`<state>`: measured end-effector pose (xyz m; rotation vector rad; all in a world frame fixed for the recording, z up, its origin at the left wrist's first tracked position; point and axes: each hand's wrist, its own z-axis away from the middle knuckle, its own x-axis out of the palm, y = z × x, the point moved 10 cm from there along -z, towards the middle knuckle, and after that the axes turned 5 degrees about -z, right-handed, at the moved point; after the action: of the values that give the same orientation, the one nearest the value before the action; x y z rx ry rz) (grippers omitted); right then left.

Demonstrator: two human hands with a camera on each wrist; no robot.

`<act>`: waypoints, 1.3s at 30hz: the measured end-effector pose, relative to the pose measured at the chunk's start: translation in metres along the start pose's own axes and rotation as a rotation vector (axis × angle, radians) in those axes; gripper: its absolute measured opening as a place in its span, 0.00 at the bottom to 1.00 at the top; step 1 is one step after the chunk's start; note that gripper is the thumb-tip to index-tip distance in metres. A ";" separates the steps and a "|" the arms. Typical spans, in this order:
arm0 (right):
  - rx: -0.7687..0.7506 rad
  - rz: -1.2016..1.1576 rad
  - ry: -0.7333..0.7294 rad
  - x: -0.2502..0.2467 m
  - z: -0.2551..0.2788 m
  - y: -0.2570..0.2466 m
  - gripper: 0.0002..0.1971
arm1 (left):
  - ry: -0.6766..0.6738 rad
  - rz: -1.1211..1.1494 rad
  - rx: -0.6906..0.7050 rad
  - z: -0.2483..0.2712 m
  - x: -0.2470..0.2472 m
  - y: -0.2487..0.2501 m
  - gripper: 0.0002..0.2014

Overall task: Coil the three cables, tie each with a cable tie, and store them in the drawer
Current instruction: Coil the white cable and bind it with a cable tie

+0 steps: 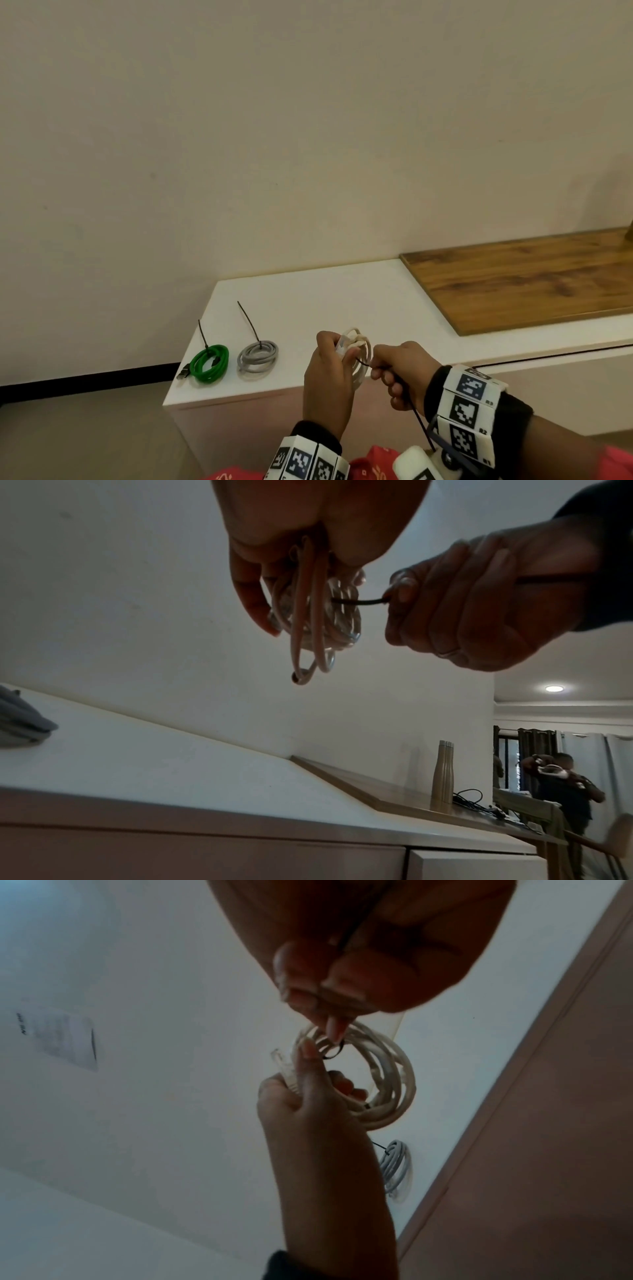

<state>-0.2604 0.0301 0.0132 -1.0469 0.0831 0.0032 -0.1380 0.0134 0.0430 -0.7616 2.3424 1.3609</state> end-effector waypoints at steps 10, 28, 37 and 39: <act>-0.138 -0.008 -0.010 0.004 0.000 -0.010 0.14 | -0.028 0.043 -0.026 -0.001 0.003 0.004 0.08; -0.105 -0.011 0.060 0.001 -0.004 0.010 0.13 | -0.052 -0.095 0.011 0.005 0.009 0.007 0.18; -0.176 0.045 0.039 0.002 0.000 -0.006 0.16 | -0.007 -0.050 -0.047 -0.001 0.005 -0.002 0.09; -0.184 0.069 0.035 0.002 0.001 -0.005 0.16 | 0.010 -0.032 -0.083 -0.002 0.003 -0.009 0.07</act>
<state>-0.2579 0.0279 0.0181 -1.2281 0.1531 0.0555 -0.1350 0.0071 0.0362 -0.8277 2.2836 1.4511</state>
